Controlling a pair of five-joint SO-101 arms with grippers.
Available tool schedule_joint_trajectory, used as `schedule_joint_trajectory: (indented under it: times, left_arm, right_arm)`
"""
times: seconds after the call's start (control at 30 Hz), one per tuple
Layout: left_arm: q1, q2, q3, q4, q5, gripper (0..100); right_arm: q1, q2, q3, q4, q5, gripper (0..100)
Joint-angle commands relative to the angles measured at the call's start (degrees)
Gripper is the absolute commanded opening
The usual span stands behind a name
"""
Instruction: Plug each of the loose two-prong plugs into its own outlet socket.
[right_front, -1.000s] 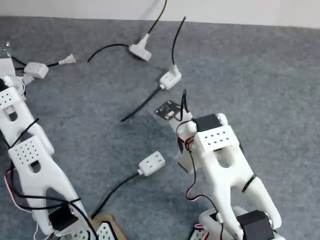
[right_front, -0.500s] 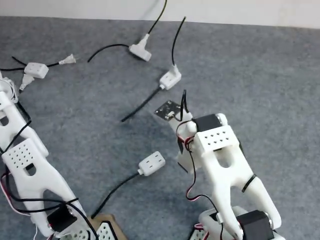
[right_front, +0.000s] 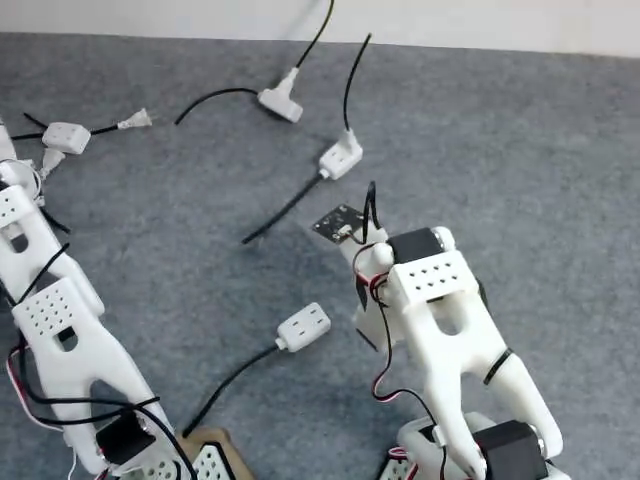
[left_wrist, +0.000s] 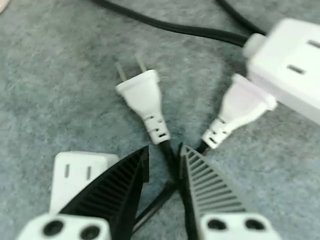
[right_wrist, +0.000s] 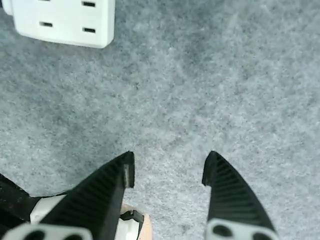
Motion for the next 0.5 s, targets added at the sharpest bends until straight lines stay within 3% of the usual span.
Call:
schedule_joint_trajectory:
  times: [0.0, 0.2, 0.47]
  left_arm:
    - [-1.5, 1.5, 0.0, 0.0, 4.0, 17]
    - [-8.7, 1.8, -3.5, -1.8, 25.1, 26]
    - [-5.9, 1.5, -4.0, 1.2, 26.5, 29]
  right_arm:
    - [-0.7, -2.4, -0.7, 0.7, -1.0, 23.1]
    - [-0.7, -2.4, -0.5, 0.7, -1.1, 23.1]
    - [-0.7, -2.4, -0.5, 0.7, -1.1, 23.1]
